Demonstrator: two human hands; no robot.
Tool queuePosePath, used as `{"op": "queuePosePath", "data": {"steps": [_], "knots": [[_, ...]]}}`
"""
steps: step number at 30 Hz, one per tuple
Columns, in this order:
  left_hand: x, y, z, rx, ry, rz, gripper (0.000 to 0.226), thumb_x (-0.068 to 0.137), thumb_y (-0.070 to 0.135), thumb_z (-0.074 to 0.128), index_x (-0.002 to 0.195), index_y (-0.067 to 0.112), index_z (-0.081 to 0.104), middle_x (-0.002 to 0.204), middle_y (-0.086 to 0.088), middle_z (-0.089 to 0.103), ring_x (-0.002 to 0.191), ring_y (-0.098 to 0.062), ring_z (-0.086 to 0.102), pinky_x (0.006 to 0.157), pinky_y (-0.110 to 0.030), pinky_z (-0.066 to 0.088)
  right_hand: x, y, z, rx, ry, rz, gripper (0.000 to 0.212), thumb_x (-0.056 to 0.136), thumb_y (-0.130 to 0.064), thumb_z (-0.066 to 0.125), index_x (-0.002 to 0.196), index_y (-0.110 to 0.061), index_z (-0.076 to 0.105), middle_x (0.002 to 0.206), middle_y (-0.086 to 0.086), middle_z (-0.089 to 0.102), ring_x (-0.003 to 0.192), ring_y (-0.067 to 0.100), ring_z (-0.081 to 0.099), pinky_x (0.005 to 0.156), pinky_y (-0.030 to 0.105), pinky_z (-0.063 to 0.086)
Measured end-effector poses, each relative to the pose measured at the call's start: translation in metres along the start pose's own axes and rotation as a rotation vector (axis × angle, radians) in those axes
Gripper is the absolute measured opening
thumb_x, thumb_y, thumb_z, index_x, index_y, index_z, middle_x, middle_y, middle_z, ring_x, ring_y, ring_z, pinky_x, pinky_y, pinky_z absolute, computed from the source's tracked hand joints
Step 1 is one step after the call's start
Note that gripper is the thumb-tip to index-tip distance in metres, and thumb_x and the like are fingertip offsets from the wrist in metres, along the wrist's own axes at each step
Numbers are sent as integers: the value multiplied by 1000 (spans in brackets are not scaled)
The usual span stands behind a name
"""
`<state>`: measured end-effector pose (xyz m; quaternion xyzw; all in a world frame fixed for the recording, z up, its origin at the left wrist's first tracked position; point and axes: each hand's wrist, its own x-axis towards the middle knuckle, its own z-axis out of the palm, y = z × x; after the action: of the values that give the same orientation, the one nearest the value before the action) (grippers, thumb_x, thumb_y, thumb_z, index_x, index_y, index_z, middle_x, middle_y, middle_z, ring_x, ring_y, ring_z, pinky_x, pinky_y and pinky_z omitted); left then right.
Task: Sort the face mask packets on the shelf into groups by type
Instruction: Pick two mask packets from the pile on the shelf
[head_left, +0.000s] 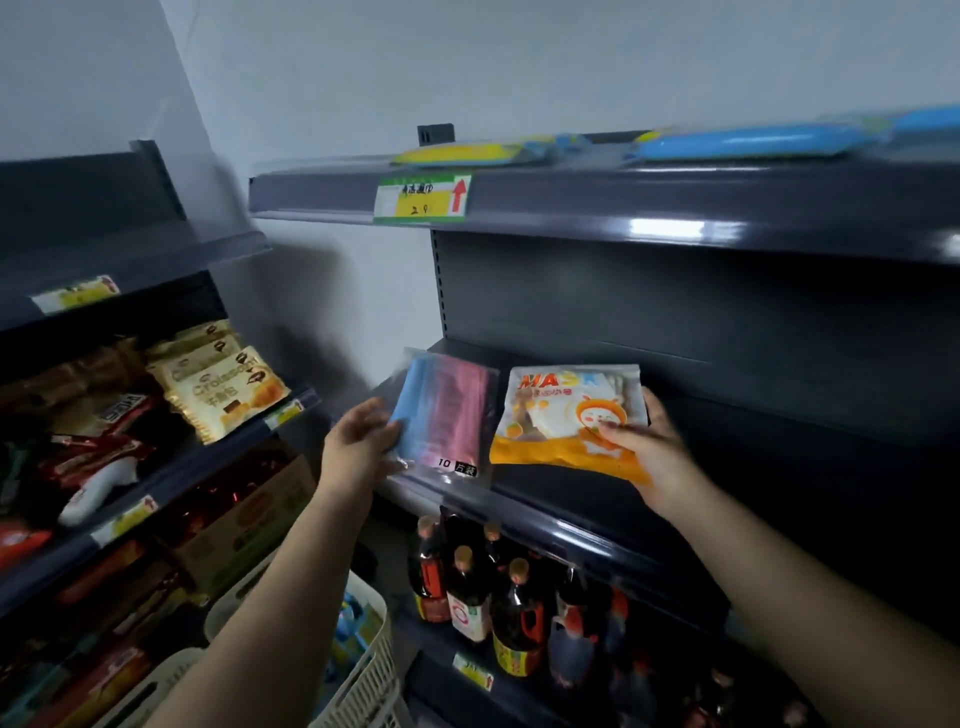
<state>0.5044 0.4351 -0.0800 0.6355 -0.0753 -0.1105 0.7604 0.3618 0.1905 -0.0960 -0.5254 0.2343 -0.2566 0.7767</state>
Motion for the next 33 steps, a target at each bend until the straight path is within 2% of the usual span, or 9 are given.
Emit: {"op": "queuePosePath", "data": {"steps": [4, 9, 11, 13, 14, 16, 18, 23, 33], "knots": [[44, -1, -2, 42, -113, -30, 22, 88, -3, 58, 93, 18, 56, 90, -6, 57, 63, -15, 58, 39, -15, 46, 12, 10, 12, -65, 135, -29, 71, 79, 10, 63, 137, -24, 40, 127, 7, 59, 106, 26, 62, 80, 35, 53], [97, -8, -7, 107, -196, -81, 22, 88, -2, 59, 106, 8, 53, 92, -9, 57, 67, -16, 55, 38, -14, 44, 18, 18, 29, -180, 241, -40, 66, 80, 10, 64, 135, -15, 40, 131, 13, 56, 106, 25, 58, 75, 27, 53], [119, -17, -8, 248, -199, -92, 23, 88, 2, 61, 109, 6, 58, 104, -14, 58, 79, -25, 61, 52, -23, 52, 17, 22, 35, -473, 347, 13, 80, 81, -7, 71, 145, -15, 25, 142, 14, 45, 117, 28, 51, 82, 27, 53], [140, -29, -11, 662, -176, 3, 43, 88, 10, 62, 129, 2, 51, 123, -18, 57, 107, -35, 58, 83, -38, 50, 15, 25, 40, -1024, 471, 86, 102, 79, -38, 72, 151, -18, 2, 154, 12, 25, 137, 33, 31, 105, 38, 36], [146, -34, -14, 903, -174, 96, 50, 88, 17, 62, 134, 4, 46, 131, -20, 53, 118, -37, 51, 94, -42, 43, 13, 29, 44, -1228, 494, 79, 101, 81, -47, 66, 151, -20, -1, 156, 10, 19, 140, 35, 23, 109, 43, 29], [147, -40, -16, 1192, -187, 283, 55, 90, 32, 58, 138, 11, 42, 140, -16, 43, 128, -38, 39, 102, -45, 34, 11, 36, 58, -1462, 430, 45, 85, 86, -53, 54, 151, -25, 7, 157, 6, 15, 139, 35, 20, 109, 45, 25], [145, -45, -15, 1287, -301, 404, 58, 89, 42, 54, 141, 19, 40, 143, -9, 42, 129, -35, 37, 103, -44, 33, 13, 46, 72, -1594, 315, 34, 73, 89, -58, 45, 149, -28, 18, 158, -1, 14, 141, 31, 17, 111, 43, 22], [144, -52, 1, 1460, -604, 555, 54, 86, 53, 51, 136, 33, 43, 142, -1, 42, 129, -31, 38, 102, -40, 35, 26, 62, 93, -1635, 208, 102, 67, 93, -56, 38, 150, -29, 17, 159, -5, 8, 144, 30, 8, 116, 42, 13], [180, -53, 13, 1416, -686, 557, 48, 90, 47, 49, 133, 27, 45, 141, -2, 41, 127, -32, 38, 99, -42, 40, 64, 63, 102, -1664, 271, 153, 64, 94, -54, 38, 149, -27, 19, 159, 1, 7, 144, 33, 8, 118, 48, 10]]}}
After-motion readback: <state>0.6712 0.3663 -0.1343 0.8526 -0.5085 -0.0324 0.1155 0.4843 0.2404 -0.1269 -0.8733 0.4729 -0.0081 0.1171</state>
